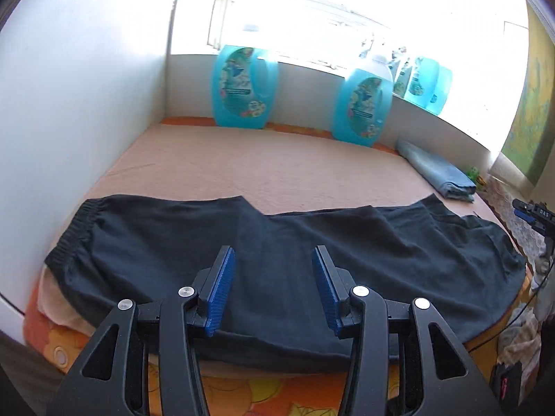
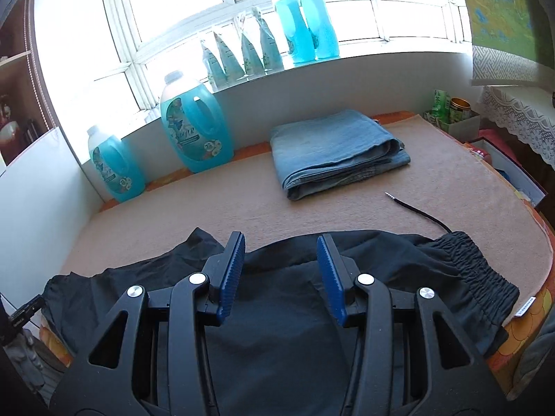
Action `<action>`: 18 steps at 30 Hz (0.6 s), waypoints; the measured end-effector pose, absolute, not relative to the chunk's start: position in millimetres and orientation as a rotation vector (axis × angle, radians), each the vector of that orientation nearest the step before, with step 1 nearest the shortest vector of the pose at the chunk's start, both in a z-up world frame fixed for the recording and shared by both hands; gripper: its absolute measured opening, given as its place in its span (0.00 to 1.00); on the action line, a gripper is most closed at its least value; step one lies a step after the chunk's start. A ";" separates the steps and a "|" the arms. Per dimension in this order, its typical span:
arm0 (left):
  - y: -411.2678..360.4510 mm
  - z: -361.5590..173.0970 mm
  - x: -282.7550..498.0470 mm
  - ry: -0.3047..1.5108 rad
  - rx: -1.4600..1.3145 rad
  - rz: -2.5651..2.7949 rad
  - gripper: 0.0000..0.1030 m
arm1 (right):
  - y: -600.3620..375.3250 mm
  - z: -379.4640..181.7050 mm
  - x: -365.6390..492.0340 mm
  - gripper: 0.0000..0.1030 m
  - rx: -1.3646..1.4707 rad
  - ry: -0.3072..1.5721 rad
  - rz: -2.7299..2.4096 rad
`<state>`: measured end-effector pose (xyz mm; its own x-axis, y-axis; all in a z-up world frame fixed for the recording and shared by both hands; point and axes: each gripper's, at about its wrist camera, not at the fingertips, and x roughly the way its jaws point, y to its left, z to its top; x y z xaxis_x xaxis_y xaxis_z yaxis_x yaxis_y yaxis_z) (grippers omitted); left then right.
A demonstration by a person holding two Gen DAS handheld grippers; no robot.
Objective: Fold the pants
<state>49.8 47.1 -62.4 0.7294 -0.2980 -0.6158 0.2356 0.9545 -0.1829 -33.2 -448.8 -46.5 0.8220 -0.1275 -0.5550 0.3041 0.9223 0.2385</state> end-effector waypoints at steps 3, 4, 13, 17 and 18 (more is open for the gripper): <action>85.8 -68.8 49.6 0.690 -0.130 -0.177 0.44 | -439.8 -49.7 -1.7 0.44 0.294 0.613 -0.160; 96.8 -71.2 50.5 0.688 -0.143 -0.142 0.44 | -438.3 -50.8 9.5 0.44 0.290 0.636 -0.130; 169.5 -87.8 64.9 0.687 -0.252 0.039 0.50 | -420.1 -89.3 123.1 0.55 0.203 0.930 0.097; 184.4 -91.2 71.4 0.689 -0.294 0.057 0.53 | -409.9 -121.0 164.2 0.55 0.232 1.057 0.184; 185.8 -91.6 72.8 0.691 -0.299 0.058 0.54 | -408.0 -127.4 170.3 0.55 0.244 1.074 0.204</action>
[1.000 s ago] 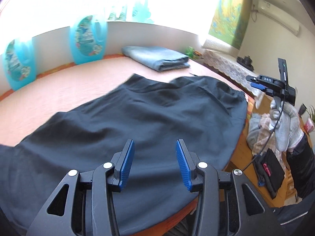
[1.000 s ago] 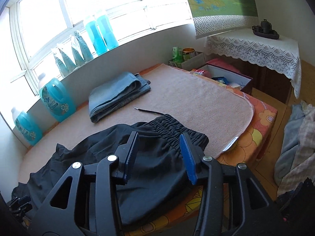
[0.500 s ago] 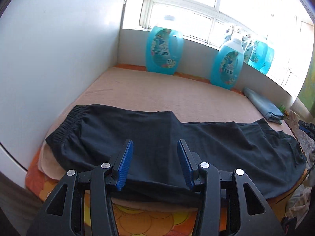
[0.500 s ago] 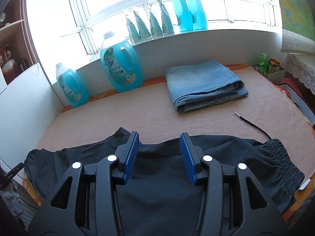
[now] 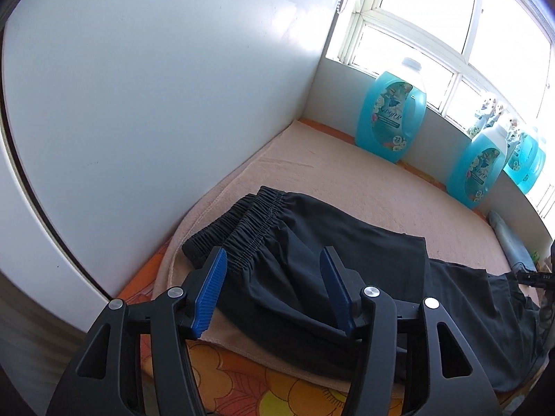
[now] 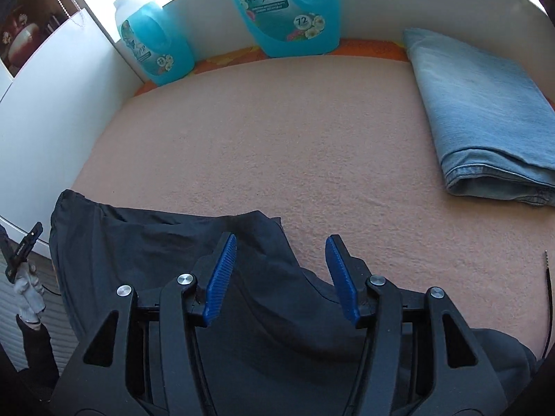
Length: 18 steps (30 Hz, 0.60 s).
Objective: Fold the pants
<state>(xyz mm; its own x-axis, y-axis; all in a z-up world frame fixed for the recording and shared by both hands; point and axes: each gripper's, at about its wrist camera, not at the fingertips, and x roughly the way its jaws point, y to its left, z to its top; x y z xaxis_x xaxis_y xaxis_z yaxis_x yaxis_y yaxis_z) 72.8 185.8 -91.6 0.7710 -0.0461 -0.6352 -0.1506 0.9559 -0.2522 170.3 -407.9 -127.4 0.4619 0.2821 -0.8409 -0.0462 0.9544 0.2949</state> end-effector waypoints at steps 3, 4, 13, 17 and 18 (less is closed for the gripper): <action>187.6 -93.5 76.9 0.692 -0.299 0.063 0.55 | -401.1 -138.9 179.0 0.55 0.259 1.102 0.252; 188.5 -95.0 78.9 0.695 -0.302 0.066 0.56 | -398.4 -140.4 178.9 0.55 0.256 1.100 0.259; 201.9 -113.7 91.0 0.728 -0.328 0.116 0.57 | -382.7 -133.0 168.8 0.09 0.194 1.034 0.217; 201.2 -122.8 96.8 0.749 -0.296 0.153 0.57 | -386.2 -117.2 163.4 0.07 0.189 0.965 0.175; 200.8 -125.9 98.2 0.759 -0.293 0.158 0.57 | -385.0 -116.8 162.4 0.07 0.181 0.965 0.173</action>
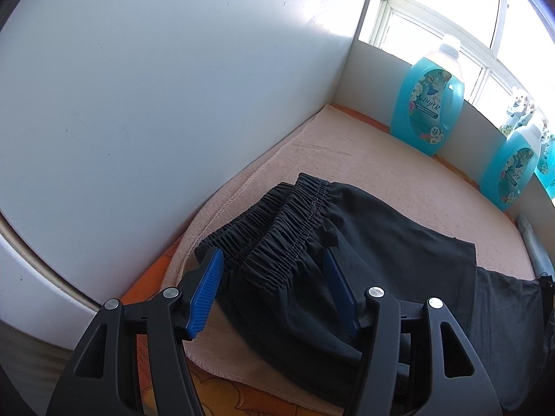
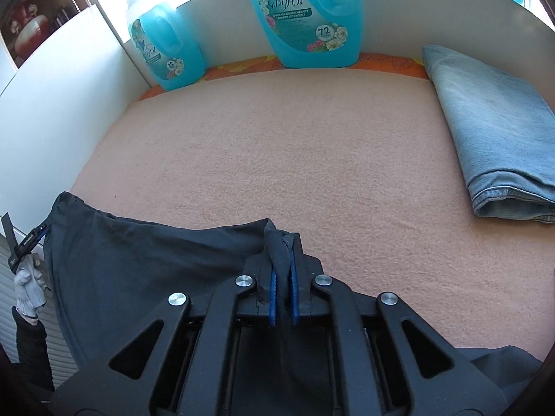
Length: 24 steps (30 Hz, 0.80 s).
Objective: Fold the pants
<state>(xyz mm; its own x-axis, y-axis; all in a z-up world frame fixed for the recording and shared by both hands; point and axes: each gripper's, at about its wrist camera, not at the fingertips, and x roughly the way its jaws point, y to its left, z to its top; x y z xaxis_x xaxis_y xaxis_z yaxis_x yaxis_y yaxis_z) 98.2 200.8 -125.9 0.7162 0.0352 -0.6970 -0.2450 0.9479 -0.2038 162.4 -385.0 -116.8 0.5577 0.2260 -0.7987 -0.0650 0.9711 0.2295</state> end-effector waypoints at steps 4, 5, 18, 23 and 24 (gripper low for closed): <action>196.5 -133.4 99.8 0.759 -0.254 0.184 0.41 | -380.6 -120.0 165.2 0.07 0.170 0.975 0.154; 195.2 -133.9 99.8 0.759 -0.248 0.178 0.35 | -381.1 -120.5 166.2 0.07 0.175 0.976 0.150; 213.1 -121.3 81.0 0.655 -0.194 0.200 0.09 | -379.6 -111.2 158.3 0.07 0.166 0.898 0.082; 216.5 -135.5 84.9 0.678 -0.188 0.201 0.18 | -381.0 -121.4 167.1 0.07 0.180 0.923 0.047; 218.2 -134.8 84.4 0.674 -0.207 0.201 0.20 | -379.7 -122.1 168.5 0.07 0.168 0.930 0.045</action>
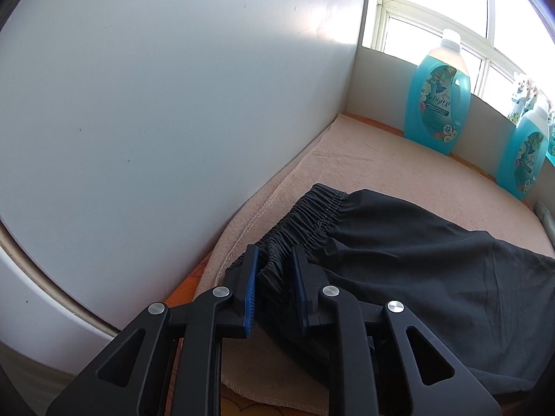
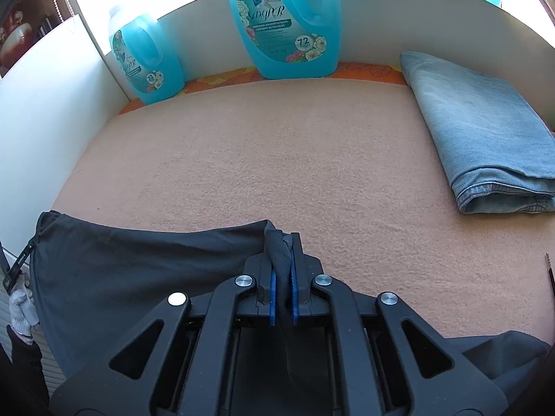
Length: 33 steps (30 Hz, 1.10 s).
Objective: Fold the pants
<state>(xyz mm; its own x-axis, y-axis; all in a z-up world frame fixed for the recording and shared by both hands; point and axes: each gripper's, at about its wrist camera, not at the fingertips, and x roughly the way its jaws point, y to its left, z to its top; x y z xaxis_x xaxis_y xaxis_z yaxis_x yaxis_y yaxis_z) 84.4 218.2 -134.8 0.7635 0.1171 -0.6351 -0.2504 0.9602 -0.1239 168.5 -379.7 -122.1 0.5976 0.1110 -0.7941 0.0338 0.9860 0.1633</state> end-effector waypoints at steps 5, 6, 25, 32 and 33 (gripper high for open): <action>213.8 -130.2 87.2 0.688 -0.184 0.194 0.33 | -365.1 -99.5 160.4 0.29 0.060 0.887 -0.005; 214.4 -128.6 85.1 0.682 -0.182 0.201 0.36 | -359.8 -90.4 157.6 0.37 0.043 0.859 -0.002; 205.5 -121.5 69.2 0.714 -0.233 0.122 0.39 | -77.1 -50.0 203.4 0.40 -0.273 0.745 0.666; 210.2 -122.3 68.9 0.713 -0.267 0.097 0.39 | 15.1 -73.0 243.6 0.40 -0.303 0.832 0.796; 211.2 -122.6 69.2 0.709 -0.270 0.095 0.39 | 27.0 -76.6 249.7 0.40 -0.303 0.845 0.812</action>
